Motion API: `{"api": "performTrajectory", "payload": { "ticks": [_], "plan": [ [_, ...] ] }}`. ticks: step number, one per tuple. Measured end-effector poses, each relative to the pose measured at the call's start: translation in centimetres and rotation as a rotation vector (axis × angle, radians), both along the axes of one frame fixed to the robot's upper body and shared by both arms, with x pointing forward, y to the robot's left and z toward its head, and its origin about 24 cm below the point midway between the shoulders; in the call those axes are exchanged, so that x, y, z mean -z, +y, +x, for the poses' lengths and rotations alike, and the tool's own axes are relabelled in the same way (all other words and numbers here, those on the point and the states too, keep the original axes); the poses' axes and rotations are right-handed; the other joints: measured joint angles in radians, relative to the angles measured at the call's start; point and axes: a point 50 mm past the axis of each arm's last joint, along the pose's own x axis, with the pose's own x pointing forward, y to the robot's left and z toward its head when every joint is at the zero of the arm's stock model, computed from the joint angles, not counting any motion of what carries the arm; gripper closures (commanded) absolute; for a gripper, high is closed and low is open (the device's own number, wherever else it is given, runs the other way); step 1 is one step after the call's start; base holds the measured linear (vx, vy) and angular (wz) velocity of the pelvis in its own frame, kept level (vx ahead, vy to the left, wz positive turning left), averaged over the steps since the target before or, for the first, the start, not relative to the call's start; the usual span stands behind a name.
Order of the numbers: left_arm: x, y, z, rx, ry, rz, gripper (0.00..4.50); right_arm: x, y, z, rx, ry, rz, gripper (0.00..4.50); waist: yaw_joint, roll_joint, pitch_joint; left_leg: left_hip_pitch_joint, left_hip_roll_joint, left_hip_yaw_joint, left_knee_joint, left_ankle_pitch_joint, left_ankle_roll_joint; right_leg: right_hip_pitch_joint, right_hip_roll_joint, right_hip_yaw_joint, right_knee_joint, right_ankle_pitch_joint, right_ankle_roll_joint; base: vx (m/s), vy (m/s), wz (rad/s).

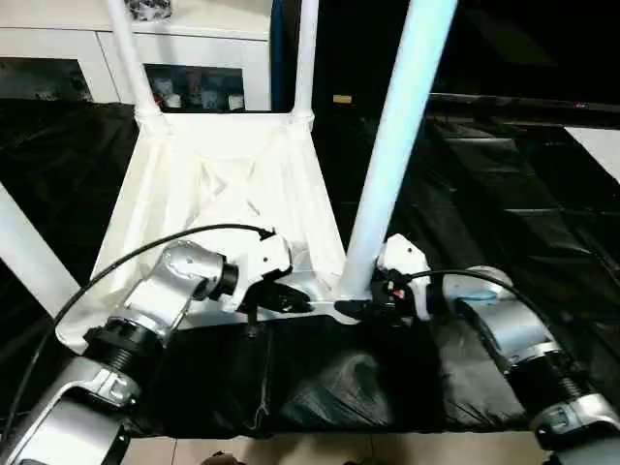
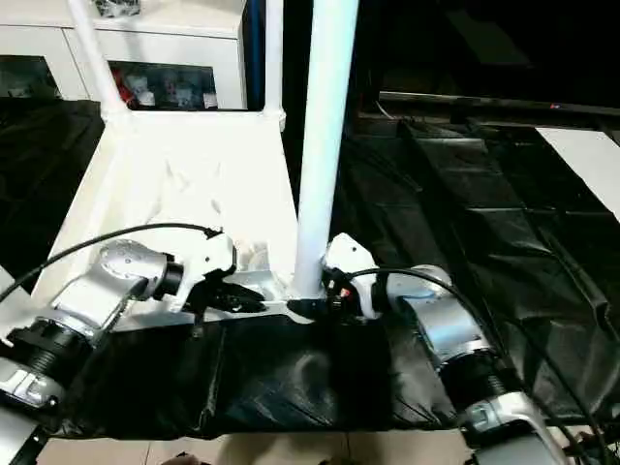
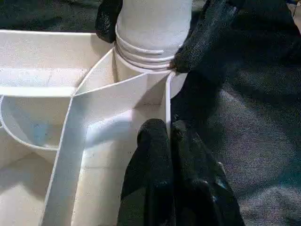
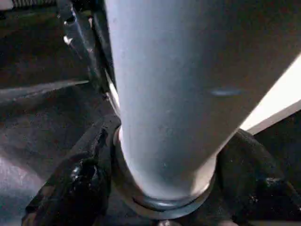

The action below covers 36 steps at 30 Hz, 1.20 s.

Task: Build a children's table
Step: Rotate leg to tighten

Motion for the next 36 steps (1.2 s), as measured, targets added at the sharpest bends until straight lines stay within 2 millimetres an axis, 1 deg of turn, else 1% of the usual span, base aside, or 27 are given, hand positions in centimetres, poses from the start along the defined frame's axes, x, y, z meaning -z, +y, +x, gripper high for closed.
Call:
{"api": "performTrajectory", "payload": {
  "ticks": [2,6,9,11,12,13,16,17,18,19,20,21,23,27,29,32,34,36],
  "plan": [
    [0.0,0.0,0.2,-0.021,0.0,0.004,4.5,0.2,0.1,0.1,0.035,0.003,0.018,1.77,-0.002,0.0,0.0,0.0,0.0,0.0,0.0,0.0,0.0,0.0,0.0,0.0,0.0,0.001,-0.001,0.0,0.0,0.0],
    [0.2,-1.0,0.6,-0.09,-0.033,-0.005,4.5,0.7,0.3,0.6,0.164,-0.005,0.054,1.78,-0.004,-0.001,-0.001,0.001,0.0,0.0,0.0,0.0,0.0,0.0,0.0,0.0,-0.001,-0.001,0.001,0.0,0.0,0.0],
    [0.8,-2.8,1.4,-0.201,-0.073,-0.007,4.5,1.9,1.2,1.1,0.411,-0.003,0.122,1.78,-0.008,-0.01,-0.007,0.003,0.0,0.0,0.0,0.0,0.0,0.002,0.0,0.0,-0.001,-0.001,0.002,0.0,0.0,0.0],
    [1.1,-3.5,1.5,-0.25,-0.075,-0.006,4.5,2.5,1.8,1.3,0.517,-0.003,0.139,1.78,-0.016,-0.014,-0.011,0.003,0.0,0.0,0.0,0.0,0.0,0.004,0.0,0.0,-0.002,-0.002,0.003,0.0,0.0,0.0],
    [1.2,-3.7,1.6,-0.274,-0.076,0.002,4.5,2.7,2.3,1.5,0.562,-0.005,0.142,1.78,-0.024,-0.016,-0.014,0.005,0.0,-0.001,0.0,0.0,0.0,0.006,0.0,0.0,-0.004,-0.003,0.004,0.0,0.0,0.0],
    [1.3,-3.7,1.6,-0.287,-0.078,0.011,4.5,2.7,2.7,1.7,0.583,-0.009,0.136,1.78,-0.029,-0.018,-0.016,0.005,-0.001,-0.001,0.0,0.0,0.0,0.006,0.0,0.0,-0.004,-0.003,0.005,0.0,0.0,0.0],
    [1.3,-3.7,1.7,-0.299,-0.082,0.026,4.5,2.8,3.2,1.9,0.602,-0.017,0.127,1.78,-0.032,-0.021,-0.019,0.005,-0.001,-0.005,0.0,0.0,0.0,0.006,0.0,-0.005,-0.011,-0.003,0.005,0.0,0.0,0.0],
    [1.3,-3.7,1.8,-0.3,-0.083,0.028,4.5,2.8,3.2,1.9,0.601,-0.019,0.125,1.78,-0.032,-0.02,-0.02,0.005,-0.001,-0.006,-0.001,0.0,0.0,0.006,0.0,-0.007,-0.014,-0.003,0.005,0.0,0.0,0.0],
    [1.3,-3.7,1.8,-0.3,-0.084,0.027,4.5,2.8,3.2,1.9,0.6,-0.023,0.125,1.22,-0.032,-0.018,-0.02,0.005,0.0,-0.007,-0.002,0.0,0.0,0.006,0.0,-0.009,-0.019,-0.003,0.005,0.0,0.0,0.0],
    [1.3,-3.6,1.8,-0.296,-0.085,0.027,4.5,2.8,3.2,1.9,0.598,-0.023,0.127,1.22,-0.032,-0.018,-0.02,0.005,0.0,-0.007,-0.003,0.0,0.0,0.005,0.0,-0.01,-0.021,-0.003,0.005,0.0,0.0,0.0],
    [1.3,-3.6,1.8,-0.293,-0.086,0.026,4.5,2.8,3.3,1.9,0.595,-0.022,0.132,1.08,-0.032,-0.018,-0.02,0.004,0.0,-0.007,-0.002,0.0,0.0,0.005,-0.001,-0.01,-0.021,-0.003,0.005,0.0,0.0,0.0],
    [1.2,-3.5,1.7,-0.284,-0.088,0.025,4.5,2.7,3.2,1.8,0.584,-0.018,0.139,1.06,-0.033,-0.018,-0.02,0.004,-0.001,-0.007,-0.002,0.0,0.0,0.005,-0.001,-0.009,-0.021,-0.003,0.005,0.0,0.0,0.0],
    [1.1,-3.3,1.6,-0.246,-0.083,0.018,4.5,2.6,2.5,1.4,0.528,-0.012,0.154,0.82,-0.031,-0.018,-0.02,0.003,-0.001,-0.007,-0.002,0.0,0.0,0.004,-0.001,-0.009,-0.022,-0.003,0.004,0.0,0.0,0.0],
    [0.8,-2.8,1.0,-0.143,-0.058,0.01,4.5,2.0,0.4,0.1,0.342,-0.016,0.124,0.66,-0.022,-0.018,-0.02,0.003,0.0,-0.004,-0.005,0.0,0.0,0.004,-0.001,-0.007,-0.018,0.007,-0.002,0.029,-0.007,0.03],
    [0.7,-2.6,0.8,-0.12,-0.053,0.001,4.5,1.7,-0.1,-0.1,0.295,-0.017,0.113,0.66,-0.018,-0.017,-0.019,0.003,0.0,-0.003,-0.01,0.0,0.0,0.003,0.0,-0.008,-0.017,0.007,-0.002,0.06,-0.018,0.06],
    [0.5,-1.8,0.4,-0.049,-0.036,-0.006,4.5,1.0,-1.6,-0.7,0.154,-0.005,0.067,0.66,-0.003,-0.014,-0.019,0.002,0.0,-0.001,-0.014,0.0,0.0,0.001,0.0,-0.009,-0.018,0.002,-0.003,0.035,-0.012,0.01],
    [0.4,-1.4,0.2,-0.005,-0.031,-0.001,4.5,0.6,-2.1,-1.0,0.076,0.007,0.051,0.66,0.005,-0.014,-0.019,0.002,0.001,-0.001,-0.016,0.0,0.0,0.001,0.0,-0.01,-0.017,0.0,-0.004,0.0,0.0,0.0],
    [0.2,-1.0,0.0,0.037,-0.025,0.007,4.5,0.5,-2.0,-1.3,0.027,0.02,0.055,0.66,0.005,-0.013,-0.019,0.002,0.001,-0.001,-0.016,0.0,-0.001,0.001,0.0,-0.01,-0.018,0.0,-0.004,0.0,0.0,0.0]
  ]
}}
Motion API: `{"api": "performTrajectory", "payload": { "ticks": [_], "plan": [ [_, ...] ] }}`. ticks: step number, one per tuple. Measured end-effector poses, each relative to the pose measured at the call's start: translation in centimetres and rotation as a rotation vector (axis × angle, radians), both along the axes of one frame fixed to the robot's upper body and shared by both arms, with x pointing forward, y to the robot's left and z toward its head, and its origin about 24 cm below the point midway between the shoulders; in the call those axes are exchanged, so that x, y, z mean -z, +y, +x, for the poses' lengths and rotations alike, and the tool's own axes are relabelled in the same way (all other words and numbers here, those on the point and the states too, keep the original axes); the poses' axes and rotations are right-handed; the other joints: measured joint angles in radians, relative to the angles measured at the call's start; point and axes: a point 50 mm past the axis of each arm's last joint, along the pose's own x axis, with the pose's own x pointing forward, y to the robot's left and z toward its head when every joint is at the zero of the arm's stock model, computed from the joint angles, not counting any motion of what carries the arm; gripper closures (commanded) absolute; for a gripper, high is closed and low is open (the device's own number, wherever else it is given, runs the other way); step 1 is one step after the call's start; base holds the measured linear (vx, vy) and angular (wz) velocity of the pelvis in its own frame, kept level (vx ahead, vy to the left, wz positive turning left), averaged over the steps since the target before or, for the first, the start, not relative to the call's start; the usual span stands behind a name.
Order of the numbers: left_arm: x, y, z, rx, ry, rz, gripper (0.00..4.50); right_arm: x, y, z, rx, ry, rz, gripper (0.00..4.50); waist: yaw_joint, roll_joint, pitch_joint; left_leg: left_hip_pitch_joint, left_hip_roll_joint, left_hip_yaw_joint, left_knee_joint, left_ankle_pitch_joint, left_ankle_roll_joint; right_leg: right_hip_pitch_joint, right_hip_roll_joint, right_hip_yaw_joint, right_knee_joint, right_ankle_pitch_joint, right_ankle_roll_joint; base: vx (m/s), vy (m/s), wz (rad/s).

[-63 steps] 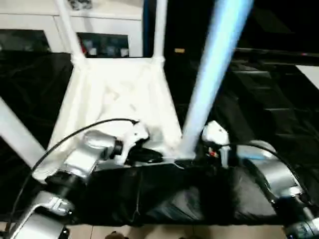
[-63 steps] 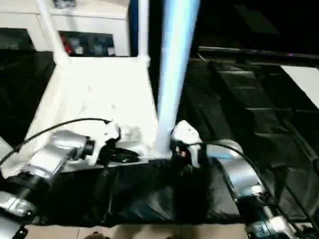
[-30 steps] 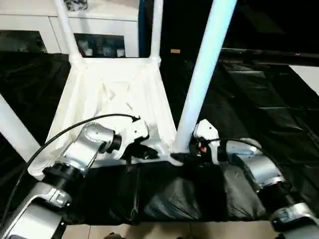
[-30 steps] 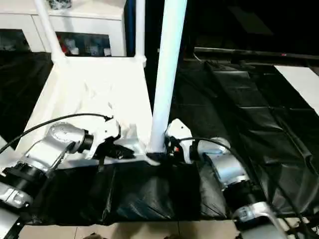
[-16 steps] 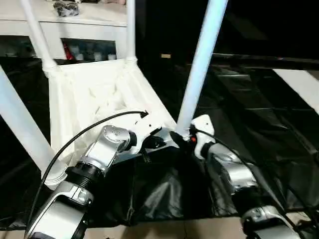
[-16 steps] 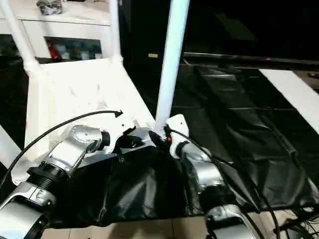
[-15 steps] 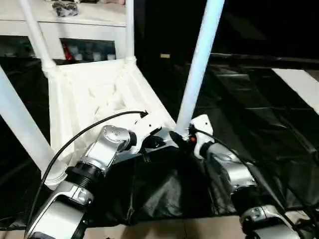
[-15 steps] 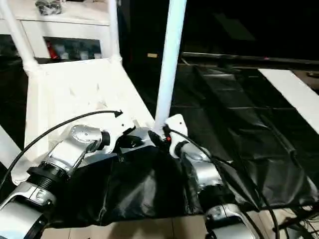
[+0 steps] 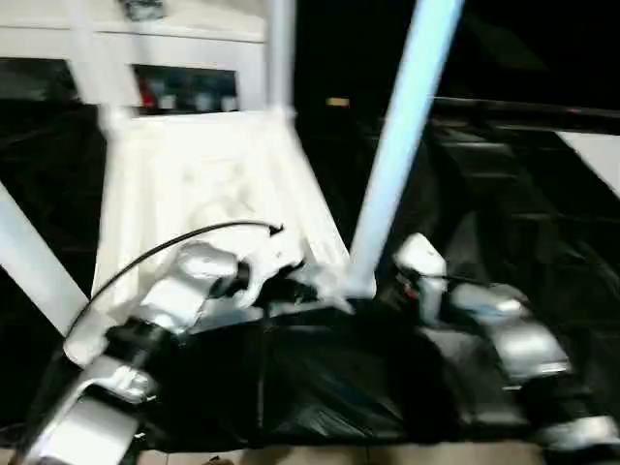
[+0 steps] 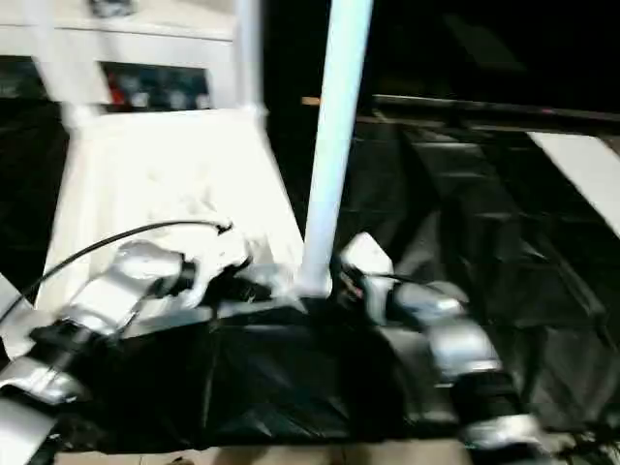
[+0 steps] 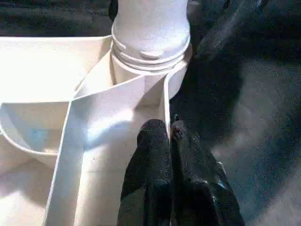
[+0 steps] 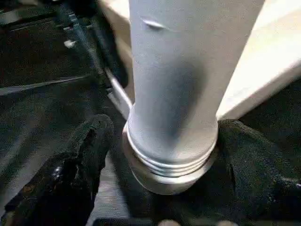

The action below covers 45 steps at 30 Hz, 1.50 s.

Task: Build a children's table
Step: Rotate leg to tighten

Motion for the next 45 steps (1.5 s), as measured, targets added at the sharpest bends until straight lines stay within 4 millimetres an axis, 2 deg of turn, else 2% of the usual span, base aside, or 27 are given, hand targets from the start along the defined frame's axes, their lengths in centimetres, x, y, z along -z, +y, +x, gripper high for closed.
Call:
{"api": "performTrajectory", "payload": {
  "ticks": [3,5,8,16,24,29,32,36,40,43,45],
  "plan": [
    [-0.3,0.6,-0.2,0.046,0.012,0.01,4.5,-0.2,0.3,-0.1,-0.073,0.008,-0.017,0.66,-0.001,0.002,0.002,0.0,0.0,0.0,0.001,0.0,0.0,0.0,-0.001,0.001,0.0,0.0,0.0,0.0,0.0,0.0],
    [-0.2,0.4,-0.4,0.076,0.022,0.01,4.5,-0.3,0.5,0.0,-0.097,0.012,-0.02,0.93,0.0,0.003,0.002,0.0,0.0,0.0,0.001,0.0,0.0,0.001,-0.001,0.001,0.0,0.0,0.0,0.0,0.0,0.0],
    [-0.3,0.4,-0.6,0.102,0.019,0.012,4.5,-0.6,0.8,0.1,-0.131,0.008,-0.026,1.04,0.0,0.004,0.002,0.0,0.0,0.0,0.001,0.0,0.0,0.001,-0.001,0.002,0.001,0.0,0.0,0.0,0.0,0.0],
    [-0.2,0.6,-0.5,0.12,-0.001,0.025,4.5,-0.7,1.1,0.1,-0.173,0.008,-0.039,1.77,-0.001,0.005,0.003,0.0,0.0,0.0,0.001,0.0,0.0,0.001,-0.001,0.002,0.002,0.0,0.0,0.0,0.0,0.0],
    [-0.1,0.7,-0.4,0.1,0.006,0.02,4.5,-0.5,1.4,0.2,-0.157,0.016,-0.023,1.88,-0.001,0.007,0.003,0.001,0.0,0.0,0.001,0.0,0.0,0.001,-0.001,0.002,0.004,0.0,0.0,0.0,0.0,0.0],
    [0.1,-0.2,0.3,0.004,0.009,0.022,4.5,0.2,1.4,0.5,-0.009,0.02,0.03,1.88,-0.001,0.01,0.004,0.002,0.0,-0.001,0.001,0.0,0.0,0.003,-0.001,0.004,0.005,0.001,-0.001,0.0,0.0,0.0],
    [0.4,-1.4,0.9,-0.102,-0.021,0.021,4.5,1.1,1.6,1.0,0.187,0.013,0.073,1.88,-0.005,0.011,0.004,0.003,-0.001,-0.001,0.002,0.0,0.0,0.003,-0.001,0.004,0.004,-0.002,0.003,0.0,0.0,0.0],
    [0.5,-2.2,1.3,-0.211,-0.039,0.031,4.5,1.7,3.1,1.7,0.409,-0.004,0.11,1.89,-0.03,0.012,0.004,0.002,-0.001,-0.006,0.002,0.0,0.0,0.004,-0.002,-0.002,-0.004,-0.002,0.004,0.0,0.0,0.0],
    [0.6,-2.4,1.3,-0.27,-0.056,0.046,4.5,2.0,4.6,2.0,0.542,-0.004,0.138,1.89,-0.039,0.013,0.003,0.002,-0.001,-0.015,0.001,0.0,0.0,0.005,-0.003,-0.015,-0.019,-0.002,0.004,0.0,0.0,0.0],
    [0.7,-2.3,1.3,-0.288,-0.059,0.053,4.5,2.0,5.3,2.1,0.574,-0.009,0.135,1.89,-0.049,0.017,0.002,0.003,-0.002,-0.019,0.001,0.0,0.0,0.006,-0.003,-0.017,-0.026,-0.002,0.004,0.0,0.0,0.0],
    [0.7,-2.2,1.3,-0.292,-0.06,0.049,4.5,2.0,5.3,2.1,0.572,-0.018,0.132,1.19,-0.053,0.02,0.001,0.003,-0.003,-0.019,0.001,0.0,0.0,0.005,-0.003,-0.017,-0.03,-0.002,0.004,0.0,0.0,0.0]
  ]
}}
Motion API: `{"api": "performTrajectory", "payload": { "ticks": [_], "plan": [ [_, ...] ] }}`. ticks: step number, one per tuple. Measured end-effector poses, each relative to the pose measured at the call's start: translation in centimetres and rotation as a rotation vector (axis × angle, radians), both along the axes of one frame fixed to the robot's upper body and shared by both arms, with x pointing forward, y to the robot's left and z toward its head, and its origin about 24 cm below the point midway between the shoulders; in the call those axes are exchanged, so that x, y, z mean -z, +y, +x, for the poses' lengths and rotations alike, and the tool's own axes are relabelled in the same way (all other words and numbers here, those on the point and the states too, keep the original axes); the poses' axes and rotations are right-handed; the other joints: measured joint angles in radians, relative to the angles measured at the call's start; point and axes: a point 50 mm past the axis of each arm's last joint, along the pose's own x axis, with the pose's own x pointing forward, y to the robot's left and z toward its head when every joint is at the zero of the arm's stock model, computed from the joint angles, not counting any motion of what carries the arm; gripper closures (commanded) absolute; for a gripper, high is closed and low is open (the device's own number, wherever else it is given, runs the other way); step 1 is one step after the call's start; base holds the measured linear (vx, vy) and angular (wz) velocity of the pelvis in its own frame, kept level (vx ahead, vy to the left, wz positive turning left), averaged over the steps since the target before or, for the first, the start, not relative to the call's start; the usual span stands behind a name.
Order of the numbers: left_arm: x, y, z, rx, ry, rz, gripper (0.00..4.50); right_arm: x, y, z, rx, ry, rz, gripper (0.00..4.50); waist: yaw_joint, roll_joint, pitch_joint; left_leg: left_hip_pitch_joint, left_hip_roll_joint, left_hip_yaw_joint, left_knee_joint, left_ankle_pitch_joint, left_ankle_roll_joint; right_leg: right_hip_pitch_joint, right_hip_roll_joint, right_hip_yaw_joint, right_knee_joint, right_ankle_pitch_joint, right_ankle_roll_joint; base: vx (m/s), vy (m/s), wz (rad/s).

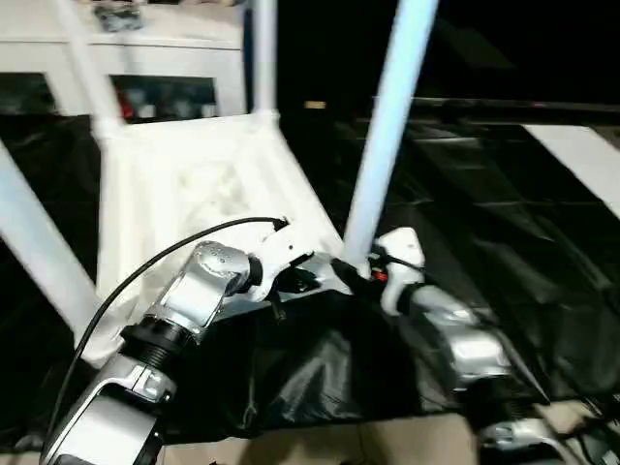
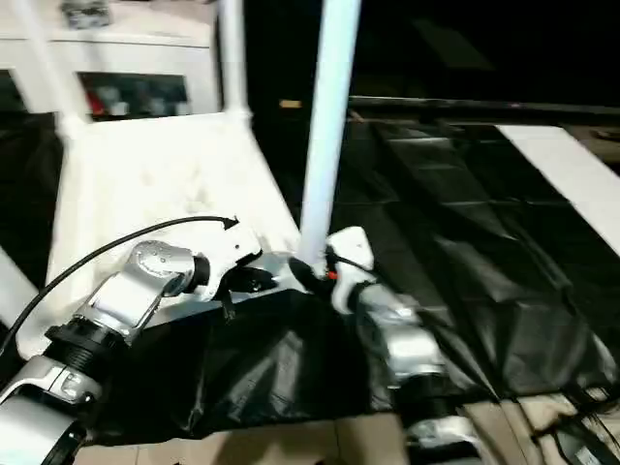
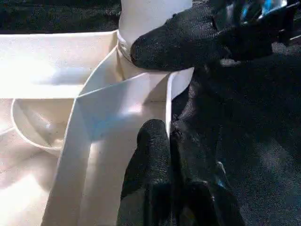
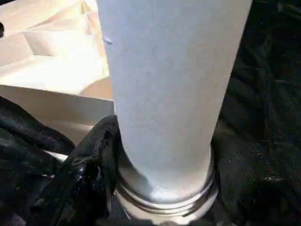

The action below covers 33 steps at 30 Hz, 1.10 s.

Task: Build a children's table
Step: Rotate leg to tighten

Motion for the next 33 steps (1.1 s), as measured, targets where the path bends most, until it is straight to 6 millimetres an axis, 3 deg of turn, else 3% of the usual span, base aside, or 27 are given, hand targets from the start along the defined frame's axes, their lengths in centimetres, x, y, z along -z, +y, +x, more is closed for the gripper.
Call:
{"api": "performTrajectory", "payload": {
  "ticks": [2,3,8,12,15,17,23,29,33],
  "plan": [
    [-0.1,0.0,0.0,0.003,-0.002,-0.003,4.5,0.0,0.0,-0.1,-0.017,-0.015,-0.015,1.19,-0.004,0.002,0.0,-0.001,0.0,0.0,0.0,0.0,0.0,0.0,0.0,0.001,-0.002,0.0,0.0,0.0,0.0,0.0],
    [-0.1,-0.1,-0.1,0.011,-0.002,-0.005,4.5,0.0,-0.3,-0.2,-0.038,-0.022,-0.025,0.83,-0.004,0.002,0.0,-0.001,0.0,0.001,0.0,0.0,0.0,0.0,0.0,0.001,-0.003,0.0,-0.001,0.0,0.0,0.0],
    [-0.3,-0.1,-0.4,0.082,0.003,-0.029,4.5,-0.5,-1.7,-0.6,-0.172,-0.049,-0.072,0.67,0.004,0.001,0.001,-0.003,0.0,0.004,0.0,0.0,0.0,-0.001,0.0,0.004,-0.002,0.012,-0.01,0.01,-0.002,0.01],
    [-0.7,0.3,-0.9,0.206,0.009,-0.053,4.5,-1.6,-3.6,-1.0,-0.336,-0.06,-0.082,0.67,0.031,-0.001,0.002,-0.004,0.003,0.016,-0.001,0.0,0.0,-0.006,-0.001,0.007,0.011,0.021,-0.006,0.066,-0.019,0.07],
    [-0.9,0.5,-1.1,0.256,0.014,-0.062,4.5,-2.0,-3.9,-1.3,-0.429,-0.058,-0.089,0.67,0.049,0.0,0.002,-0.004,0.005,0.018,-0.009,0.001,0.001,-0.009,0.0,0.005,0.015,0.012,-0.008,0.075,-0.027,0.09],
    [-1.0,0.7,-1.2,0.286,0.022,-0.062,4.5,-2.1,-4.3,-1.5,-0.49,-0.045,-0.096,0.67,0.054,0.0,0.002,-0.005,0.005,0.018,-0.009,0.003,0.005,-0.01,0.0,0.005,0.02,0.007,-0.013,0.033,-0.012,0.01],
    [-1.0,1.8,-1.5,0.377,0.052,-0.046,4.5,-3.2,-5.2,-1.6,-0.669,-0.006,-0.126,1.25,0.056,0.001,0.003,-0.003,0.006,0.018,-0.005,-0.001,-0.001,-0.01,0.0,0.006,0.027,0.005,-0.014,0.0,0.0,0.0],
    [-0.9,1.8,-1.5,0.429,0.073,-0.032,4.5,-3.0,-4.8,-2.0,-0.755,0.019,-0.13,1.58,0.066,0.001,0.003,-0.003,0.007,0.019,-0.005,0.001,-0.005,-0.008,0.0,0.007,0.03,0.005,-0.013,0.0,0.0,0.0],
    [-0.9,2.0,-1.6,0.44,0.078,-0.033,4.5,-3.2,-4.6,-1.9,-0.779,0.017,-0.129,2.03,0.067,0.0,0.003,-0.003,0.007,0.019,-0.005,0.001,-0.005,-0.007,0.0,0.007,0.031,0.005,-0.013,0.0,0.0,0.0]
  ]
}}
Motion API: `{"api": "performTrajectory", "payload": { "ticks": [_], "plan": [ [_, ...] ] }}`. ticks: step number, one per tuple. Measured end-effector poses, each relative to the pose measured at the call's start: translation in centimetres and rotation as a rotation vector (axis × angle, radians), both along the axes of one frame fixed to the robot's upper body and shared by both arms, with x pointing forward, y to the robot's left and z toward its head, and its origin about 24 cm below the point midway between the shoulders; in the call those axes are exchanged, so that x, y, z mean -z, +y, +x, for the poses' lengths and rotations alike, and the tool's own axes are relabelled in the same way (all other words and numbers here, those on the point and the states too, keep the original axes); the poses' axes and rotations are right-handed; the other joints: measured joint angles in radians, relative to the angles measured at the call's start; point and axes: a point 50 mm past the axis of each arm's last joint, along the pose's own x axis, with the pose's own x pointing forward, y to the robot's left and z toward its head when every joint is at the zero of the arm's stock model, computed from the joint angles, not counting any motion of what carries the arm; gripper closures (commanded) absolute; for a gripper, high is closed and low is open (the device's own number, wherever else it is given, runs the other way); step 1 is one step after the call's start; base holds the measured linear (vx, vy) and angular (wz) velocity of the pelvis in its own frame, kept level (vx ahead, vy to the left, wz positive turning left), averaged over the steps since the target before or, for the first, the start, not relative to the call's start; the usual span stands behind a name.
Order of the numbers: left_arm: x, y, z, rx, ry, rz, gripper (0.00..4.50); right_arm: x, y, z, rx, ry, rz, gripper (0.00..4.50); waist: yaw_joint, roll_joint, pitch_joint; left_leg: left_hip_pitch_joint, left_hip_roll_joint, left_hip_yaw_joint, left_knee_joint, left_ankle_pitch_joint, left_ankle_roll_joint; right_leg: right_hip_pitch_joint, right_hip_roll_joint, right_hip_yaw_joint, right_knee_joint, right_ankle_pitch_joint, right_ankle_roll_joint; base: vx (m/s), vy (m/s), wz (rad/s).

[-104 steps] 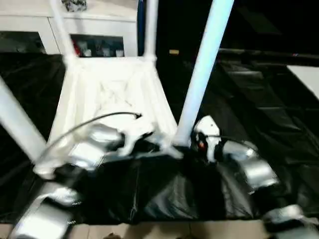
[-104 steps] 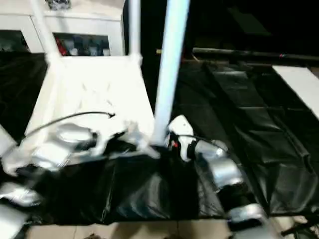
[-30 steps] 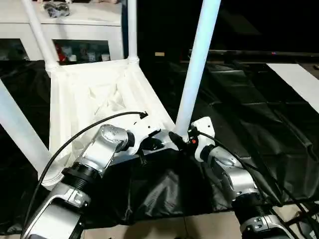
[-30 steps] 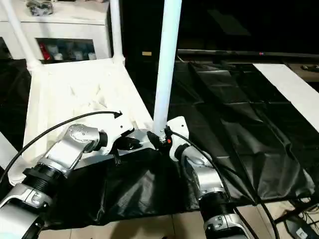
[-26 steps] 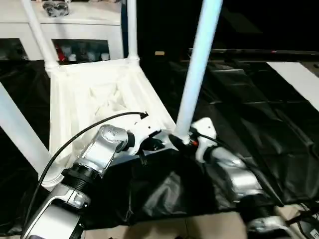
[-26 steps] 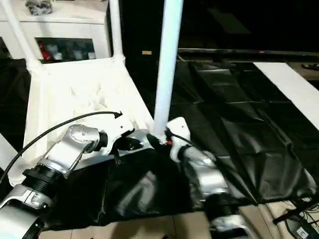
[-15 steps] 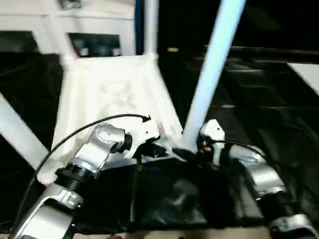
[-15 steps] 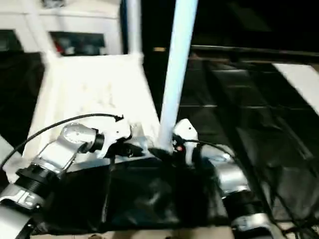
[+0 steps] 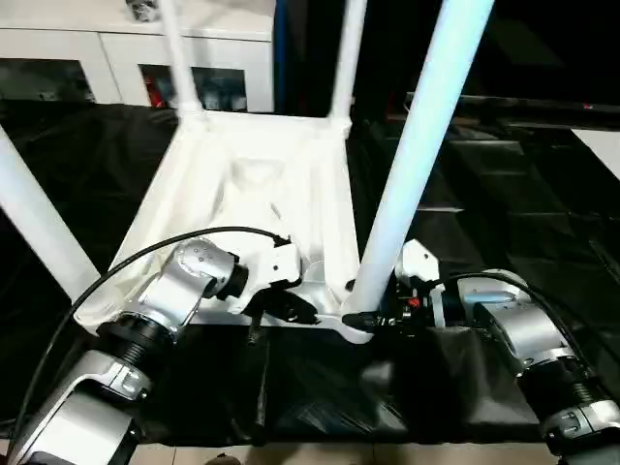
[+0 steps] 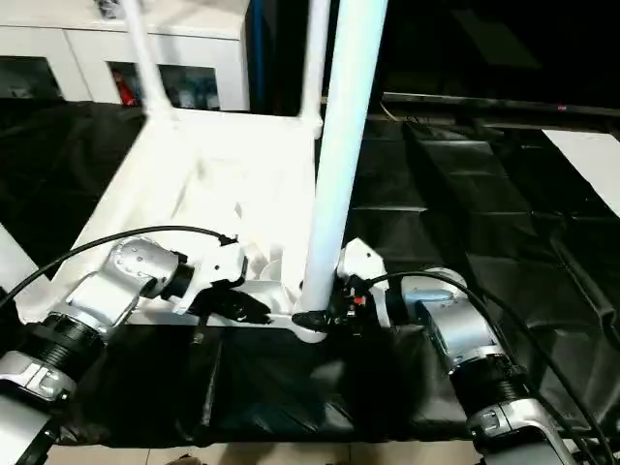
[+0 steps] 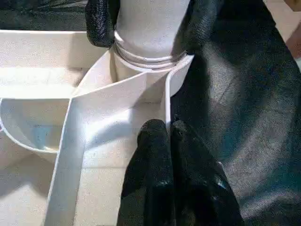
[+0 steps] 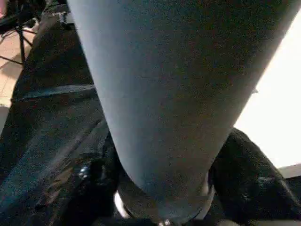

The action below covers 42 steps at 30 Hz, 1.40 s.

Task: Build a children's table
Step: Rotate leg to tighten

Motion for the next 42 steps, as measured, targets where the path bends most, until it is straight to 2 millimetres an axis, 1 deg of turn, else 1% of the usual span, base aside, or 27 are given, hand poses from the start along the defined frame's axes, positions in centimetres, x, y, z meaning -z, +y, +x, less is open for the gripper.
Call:
{"api": "performTrajectory", "payload": {
  "ticks": [1,4,5,8,10,12,14,15,17,19,20,23,24,25,26,27,28,30,31,32,35,37,38,39,40,41,42],
  "plan": [
    [0.0,0.1,0.0,0.002,0.001,-0.002,4.5,-0.1,0.0,0.1,-0.006,-0.001,0.0,2.03,0.0,0.0,0.0,0.0,0.0,0.0,0.0,0.0,0.0,0.0,0.0,0.0,0.0,0.0,0.0,0.0,0.0,0.0],
    [0.1,0.1,0.2,-0.002,0.01,-0.003,4.5,-0.3,0.1,0.2,-0.01,0.003,0.004,2.28,0.001,0.001,0.0,0.0,0.0,0.0,0.0,0.0,0.0,0.0,0.0,0.0,0.001,0.0,0.0,0.0,0.0,0.0],
    [0.1,0.1,0.2,-0.007,0.013,-0.002,4.5,-0.2,0.1,0.2,-0.006,0.005,0.004,2.28,0.001,0.002,0.0,0.0,0.0,0.0,0.0,0.0,0.0,0.0,0.0,0.0,0.001,0.0,0.0,0.0,0.0,0.0],
    [0.2,-0.1,0.3,-0.034,0.014,-0.005,4.5,0.1,0.0,0.0,0.04,0.008,0.018,2.43,0.004,0.003,-0.001,0.002,0.0,0.0,0.0,0.0,0.0,0.004,0.0,0.0,0.001,0.0,0.0,0.0,0.0,0.0],
    [0.4,-0.6,0.4,-0.071,0.02,-0.014,4.5,0.5,0.1,-0.2,0.106,0.015,0.046,2.46,0.008,0.003,-0.001,0.002,0.0,-0.001,0.0,0.0,0.0,0.006,0.0,0.0,0.0,-0.001,0.001,0.0,0.0,0.0],
    [0.5,-0.9,0.7,-0.143,0.016,-0.018,4.5,1.0,0.2,-0.2,0.234,0.008,0.087,2.47,0.008,0.003,-0.001,0.006,0.0,-0.001,0.0,0.0,0.0,0.006,0.0,0.0,-0.001,-0.003,0.006,0.0,0.0,0.0],
    [0.6,-1.2,0.9,-0.194,0.008,-0.014,4.5,1.5,0.5,-0.1,0.34,0.005,0.114,2.5,-0.002,0.003,-0.001,0.007,0.0,-0.002,0.0,0.0,0.0,0.007,0.0,0.0,-0.002,-0.003,0.006,0.0,0.0,0.0],
    [0.7,-1.3,0.9,-0.22,0.003,-0.012,4.5,1.6,0.7,0.1,0.396,0.002,0.124,2.5,-0.014,0.002,-0.002,0.006,-0.001,-0.004,0.0,0.0,-0.001,0.007,0.0,-0.001,-0.002,-0.004,0.007,-0.05,0.008,-0.12],
    [0.7,-1.7,0.9,-0.248,-0.005,-0.014,4.5,1.8,0.9,0.4,0.46,-0.003,0.129,2.51,-0.025,0.001,-0.001,0.006,-0.001,-0.006,0.0,0.0,-0.001,0.006,-0.001,-0.002,-0.005,-0.004,0.007,-0.025,0.004,-0.06],
    [1.2,-2.3,1.0,-0.336,-0.019,-0.019,4.5,2.3,1.8,0.9,0.617,0.005,0.166,2.51,-0.043,-0.003,-0.004,0.008,-0.002,-0.008,0.0,0.0,-0.001,0.007,-0.001,-0.003,-0.006,-0.004,0.007,0.0,0.0,0.0],
    [1.2,-2.5,1.1,-0.359,-0.025,-0.016,4.5,2.5,2.2,1.1,0.663,0.004,0.168,2.51,-0.048,-0.004,-0.004,0.01,-0.003,-0.01,0.0,0.0,-0.001,0.008,-0.001,-0.005,-0.009,-0.004,0.007,0.0,0.0,0.0],
    [1.3,-2.8,1.3,-0.421,-0.047,-0.003,4.5,2.5,3.4,2.0,0.771,-0.005,0.154,2.51,-0.064,0.0,-0.005,0.009,-0.004,-0.026,-0.001,0.0,-0.001,0.011,0.0,-0.018,-0.027,-0.005,0.008,-0.012,0.01,-0.06],
    [1.4,-2.9,1.4,-0.441,-0.049,0.002,4.5,2.6,3.9,2.2,0.806,-0.009,0.147,2.51,-0.073,0.004,-0.004,0.009,-0.003,-0.032,-0.002,0.0,-0.001,0.018,-0.001,-0.032,-0.04,-0.005,0.008,0.0,0.0,0.0],
    [1.4,-3.0,1.4,-0.45,-0.049,0.004,4.5,2.6,4.1,2.2,0.822,-0.012,0.141,2.51,-0.078,0.007,-0.004,0.013,-0.003,-0.035,-0.002,0.0,-0.001,0.021,-0.002,-0.038,-0.049,-0.005,0.008,0.0,0.0,0.0],
    [1.5,-3.1,1.4,-0.458,-0.048,0.005,4.5,2.7,4.2,2.2,0.831,-0.022,0.136,2.51,-0.083,0.012,-0.001,0.016,-0.003,-0.042,-0.003,0.0,0.0,0.027,-0.002,-0.046,-0.058,-0.005,0.008,0.0,0.0,0.0],
    [1.5,-3.1,1.4,-0.464,-0.05,0.005,4.5,2.7,4.4,2.3,0.839,-0.038,0.132,1.96,-0.09,0.017,0.002,0.017,-0.003,-0.047,-0.003,-0.001,0.0,0.033,-0.01,-0.061,-0.067,-0.005,0.008,0.0,0.0,0.0],
    [1.5,-3.1,1.4,-0.468,-0.049,0.006,4.5,2.6,4.5,2.3,0.841,-0.051,0.128,1.82,-0.096,0.022,0.005,0.018,-0.003,-0.05,-0.004,-0.001,0.0,0.039,-0.013,-0.071,-0.075,-0.005,0.008,0.0,0.0,0.0],
    [1.3,-3.1,1.4,-0.467,-0.052,0.004,4.5,2.5,4.6,2.3,0.836,-0.055,0.14,1.8,-0.102,0.033,0.012,0.018,-0.003,-0.052,-0.005,-0.001,0.0,0.046,-0.017,-0.082,-0.083,-0.005,0.008,0.0,0.0,0.0],
    [1.3,-3.2,1.4,-0.463,-0.052,0.002,4.5,2.4,4.6,2.3,0.83,-0.056,0.146,1.8,-0.102,0.034,0.013,0.018,-0.003,-0.052,-0.006,-0.001,0.0,0.047,-0.018,-0.082,-0.084,-0.005,0.008,0.0,0.0,0.0],
    [1.3,-3.1,1.4,-0.455,-0.051,0.0,4.5,2.3,4.5,2.3,0.818,-0.054,0.155,1.47,-0.101,0.034,0.014,0.019,-0.004,-0.052,-0.007,-0.001,0.0,0.046,-0.018,-0.082,-0.083,-0.005,0.008,0.0,0.0,0.0],
    [1.1,-2.9,1.2,-0.404,-0.051,-0.013,4.5,1.9,3.4,1.9,0.714,-0.049,0.169,1.34,-0.095,0.033,0.016,0.017,-0.005,-0.05,-0.014,-0.001,0.001,0.042,-0.022,-0.086,-0.082,-0.005,0.008,0.0,0.0,0.0],
    [0.9,-2.7,1.1,-0.359,-0.056,-0.02,4.5,1.6,2.7,1.7,0.638,-0.055,0.161,1.34,-0.089,0.033,0.015,0.014,-0.005,-0.047,-0.016,-0.001,0.001,0.037,-0.023,-0.085,-0.078,-0.005,0.007,0.0,0.0,0.0],
    [0.8,-2.6,1.0,-0.336,-0.054,-0.023,4.5,1.5,2.3,1.5,0.592,-0.063,0.145,1.34,-0.085,0.029,0.015,0.01,-0.005,-0.045,-0.016,-0.001,0.0,0.034,-0.024,-0.081,-0.072,-0.004,0.007,0.0,0.0,0.0],
    [0.7,-2.4,0.9,-0.312,-0.053,-0.027,4.5,1.3,2.0,1.4,0.549,-0.064,0.138,1.34,-0.08,0.024,0.014,0.008,-0.005,-0.041,-0.014,0.0,0.0,0.03,-0.025,-0.076,-0.062,-0.003,0.005,0.0,0.0,0.0],
    [0.6,-2.1,0.9,-0.29,-0.052,-0.029,4.5,1.2,1.7,1.2,0.509,-0.063,0.132,1.34,-0.073,0.017,0.012,0.008,-0.005,-0.031,-0.014,0.0,0.0,0.021,-0.025,-0.063,-0.051,0.003,-0.001,0.0,0.0,0.0],
    [0.5,-1.6,0.8,-0.263,-0.05,-0.025,4.5,1.0,1.2,1.0,0.452,-0.067,0.11,1.34,-0.07,0.015,0.011,0.006,-0.005,-0.026,-0.01,0.0,0.0,0.019,-0.025,-0.057,-0.046,0.013,0.001,0.069,-0.035,0.11],
    [0.4,-1.1,0.6,-0.219,-0.041,-0.018,4.5,0.9,0.7,0.7,0.363,-0.062,0.079,1.34,-0.062,0.012,0.01,0.005,-0.005,-0.018,-0.006,0.0,0.0,0.014,-0.025,-0.047,-0.033,0.02,0.001,0.076,-0.04,0.17]
  ]
}}
